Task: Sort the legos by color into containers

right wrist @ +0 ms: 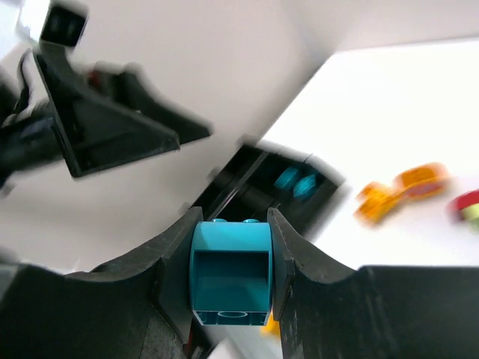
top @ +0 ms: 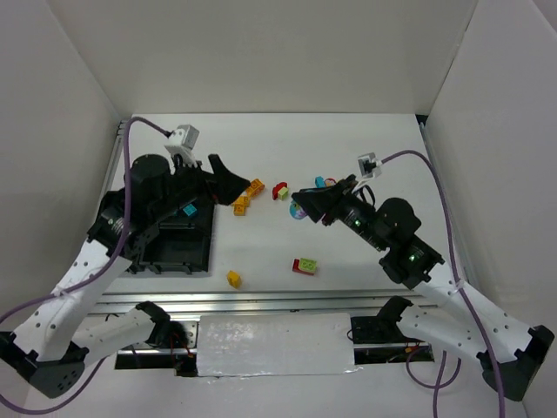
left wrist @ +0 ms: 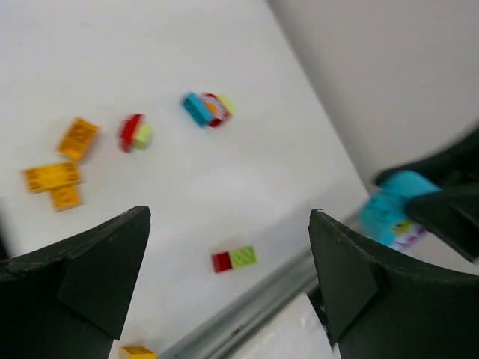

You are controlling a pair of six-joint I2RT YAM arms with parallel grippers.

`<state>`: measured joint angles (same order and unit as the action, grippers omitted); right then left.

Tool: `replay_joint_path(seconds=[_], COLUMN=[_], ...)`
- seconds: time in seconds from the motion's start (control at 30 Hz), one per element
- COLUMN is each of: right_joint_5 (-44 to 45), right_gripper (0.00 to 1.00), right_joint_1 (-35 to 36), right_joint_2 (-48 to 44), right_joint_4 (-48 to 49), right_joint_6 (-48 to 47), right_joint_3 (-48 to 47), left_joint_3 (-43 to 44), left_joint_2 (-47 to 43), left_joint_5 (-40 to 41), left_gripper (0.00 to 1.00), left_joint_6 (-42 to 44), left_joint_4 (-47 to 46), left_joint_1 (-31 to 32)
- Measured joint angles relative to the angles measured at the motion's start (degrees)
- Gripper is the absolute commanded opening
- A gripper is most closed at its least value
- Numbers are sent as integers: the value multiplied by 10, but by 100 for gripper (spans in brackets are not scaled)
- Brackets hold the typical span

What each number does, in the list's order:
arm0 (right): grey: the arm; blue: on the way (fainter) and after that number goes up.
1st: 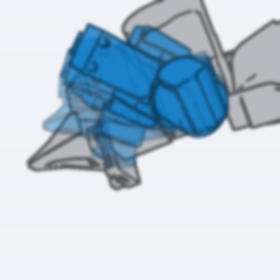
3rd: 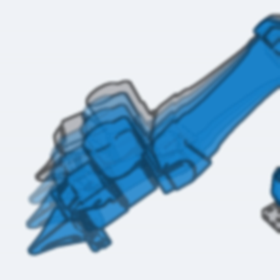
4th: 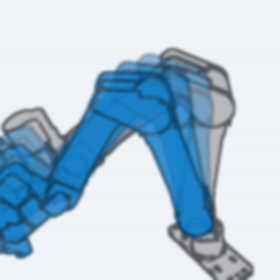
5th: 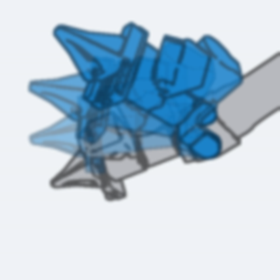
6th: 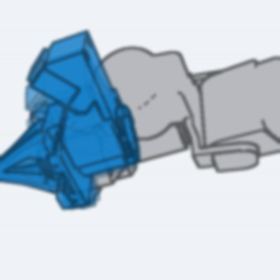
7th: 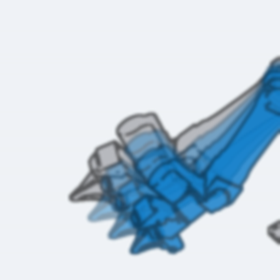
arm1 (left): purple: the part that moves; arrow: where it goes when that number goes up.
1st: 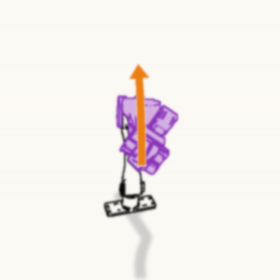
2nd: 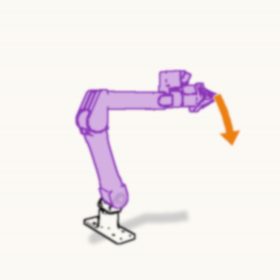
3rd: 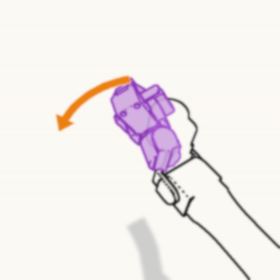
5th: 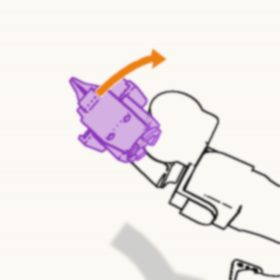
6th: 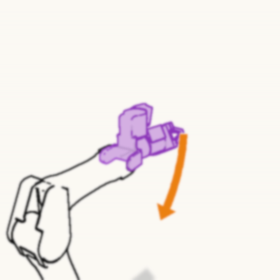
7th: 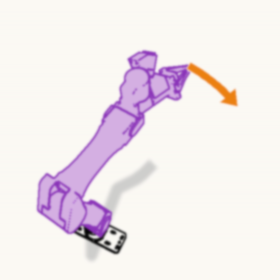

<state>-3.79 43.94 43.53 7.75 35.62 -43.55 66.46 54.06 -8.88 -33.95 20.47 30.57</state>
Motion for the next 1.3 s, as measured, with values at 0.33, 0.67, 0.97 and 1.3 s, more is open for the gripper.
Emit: replay_joint_path(seconds=[0.33, 0.67, 0.97, 1.3], right_joint_5=[-146, -272, -342, -492], right_gripper=[0, 0, 0, 0], right_joint_1=[-240, -282, -272, -215], right_joint_2=[334, 597, 591, 559], right_joint_4=[38, -38, -54, 129], right_joint_6=[-62, -30, 66, 190], right_joint_3=[-309, -458, -454, -376], left_joint_3=[231, 229, 180, 199], left_joint_2=[256, 283, 296, 356], left_joint_5=[138, 136, -166, -411], left_gripper=[99, 99, 99, 100], left_joint_6=[-1, 40, 98, 122], left_joint_4=[146, 230, 182, 79], left_joint_1=[-199, -204, -189, -159])
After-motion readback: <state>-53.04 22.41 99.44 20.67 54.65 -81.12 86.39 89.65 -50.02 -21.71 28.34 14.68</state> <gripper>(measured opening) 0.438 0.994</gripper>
